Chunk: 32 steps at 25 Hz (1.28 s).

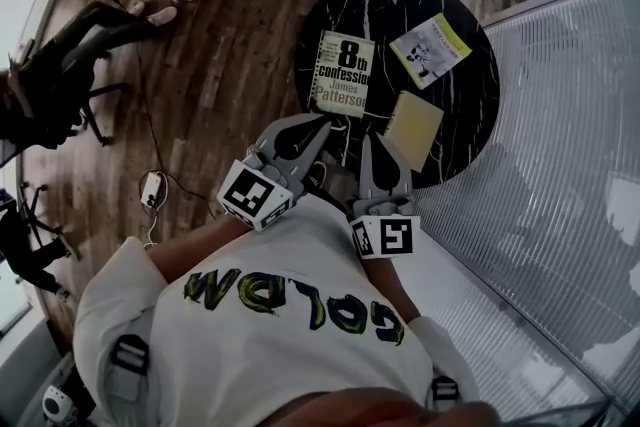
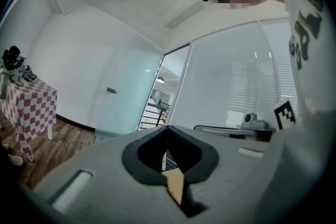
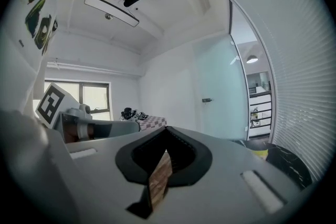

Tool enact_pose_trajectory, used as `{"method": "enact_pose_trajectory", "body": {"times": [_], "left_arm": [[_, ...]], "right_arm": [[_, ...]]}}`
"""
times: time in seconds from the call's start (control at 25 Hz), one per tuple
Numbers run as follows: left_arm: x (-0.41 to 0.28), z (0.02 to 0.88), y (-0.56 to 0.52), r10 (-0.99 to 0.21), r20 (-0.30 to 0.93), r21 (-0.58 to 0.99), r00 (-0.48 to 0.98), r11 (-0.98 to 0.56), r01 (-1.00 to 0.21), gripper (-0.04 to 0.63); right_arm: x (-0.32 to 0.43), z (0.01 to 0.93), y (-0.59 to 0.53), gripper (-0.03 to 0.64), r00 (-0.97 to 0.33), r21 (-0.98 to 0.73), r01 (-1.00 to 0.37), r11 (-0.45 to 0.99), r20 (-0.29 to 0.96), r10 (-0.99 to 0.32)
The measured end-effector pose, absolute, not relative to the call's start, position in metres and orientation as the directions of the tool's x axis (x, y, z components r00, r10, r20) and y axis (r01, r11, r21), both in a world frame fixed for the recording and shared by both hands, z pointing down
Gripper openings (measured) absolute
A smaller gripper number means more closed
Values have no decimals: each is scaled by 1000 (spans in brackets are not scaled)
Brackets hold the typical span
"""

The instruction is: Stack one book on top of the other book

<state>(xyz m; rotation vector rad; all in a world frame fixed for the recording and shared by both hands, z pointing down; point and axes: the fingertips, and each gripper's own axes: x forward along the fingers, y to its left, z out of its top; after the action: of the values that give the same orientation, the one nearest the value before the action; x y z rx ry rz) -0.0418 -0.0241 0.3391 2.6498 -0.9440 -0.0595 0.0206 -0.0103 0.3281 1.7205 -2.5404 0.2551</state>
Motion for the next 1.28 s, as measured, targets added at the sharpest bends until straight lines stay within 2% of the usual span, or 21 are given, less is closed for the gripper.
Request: {"method": "enact_pose_trajectory", "body": {"times": [0.24, 0.68, 0.96, 1.28], "left_arm": [[-35, 368, -15, -616, 135, 376, 776, -693, -616, 3], [-31, 391, -19, -599, 183, 364, 780, -696, -620, 9], [-30, 425, -36, -584, 242, 331, 775, -701, -631, 23], [-23, 485, -61, -558, 331, 322, 761, -691, -647, 71]], "right_arm": [[27, 348, -2, 0, -389, -135, -920, 368, 185, -903], [38, 365, -9, 2, -393, -128, -919, 373, 206, -896], [47, 398, -30, 52, -386, -121, -922, 367, 265, -884], [60, 462, -58, 119, -380, -151, -925, 348, 348, -857]]}}
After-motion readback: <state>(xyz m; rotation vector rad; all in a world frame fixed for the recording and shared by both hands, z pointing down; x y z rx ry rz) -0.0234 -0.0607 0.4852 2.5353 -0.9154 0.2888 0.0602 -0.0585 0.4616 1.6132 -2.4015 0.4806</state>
